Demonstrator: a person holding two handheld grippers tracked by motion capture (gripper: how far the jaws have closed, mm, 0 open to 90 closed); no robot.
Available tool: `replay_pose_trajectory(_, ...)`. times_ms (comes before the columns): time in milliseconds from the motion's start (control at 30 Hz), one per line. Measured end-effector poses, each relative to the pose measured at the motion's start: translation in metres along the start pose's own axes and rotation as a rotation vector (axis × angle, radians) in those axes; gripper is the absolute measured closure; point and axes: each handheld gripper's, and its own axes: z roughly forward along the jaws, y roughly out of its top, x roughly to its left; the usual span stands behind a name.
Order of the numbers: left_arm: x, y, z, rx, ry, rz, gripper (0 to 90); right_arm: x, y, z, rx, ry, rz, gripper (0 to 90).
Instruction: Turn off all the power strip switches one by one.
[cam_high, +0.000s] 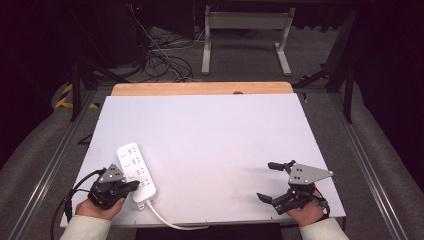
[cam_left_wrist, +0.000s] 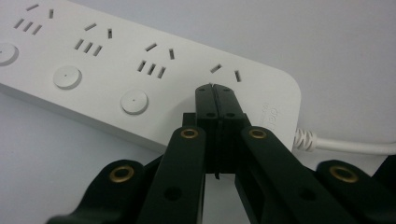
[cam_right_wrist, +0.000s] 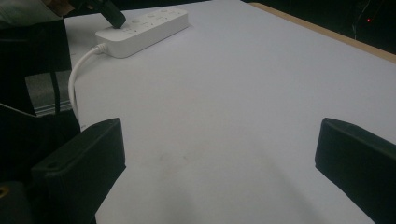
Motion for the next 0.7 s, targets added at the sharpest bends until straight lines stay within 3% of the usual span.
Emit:
replay_pose_trajectory(200, 0.0004, 0.0, 0.0003, 0.001, -0.005, -0.01, 90.0, 0.0004, 0.0002, -0.0002, 0.0, -0.001, -0.001, 2.2)
replay_pose_trajectory(367, -0.002, 0.0014, 0.0, 0.013, 0.023, -0.004, 90.0, 0.0009, 0.0003, 0.0, -0.003, 0.001, 0.0, 2.2)
replay_pose_trajectory(467, -0.0003, 0.0017, 0.0005, 0.02, -0.003, -0.028, 90.0, 0.001, 0.0004, -0.0004, -0.004, -0.001, 0.0, 2.2)
replay_pose_trajectory(700, -0.0019, 0.002, 0.0014, 0.024, 0.013, -0.015, 90.0, 0.0011, 0.0003, -0.0001, -0.004, 0.001, 0.001, 2.2)
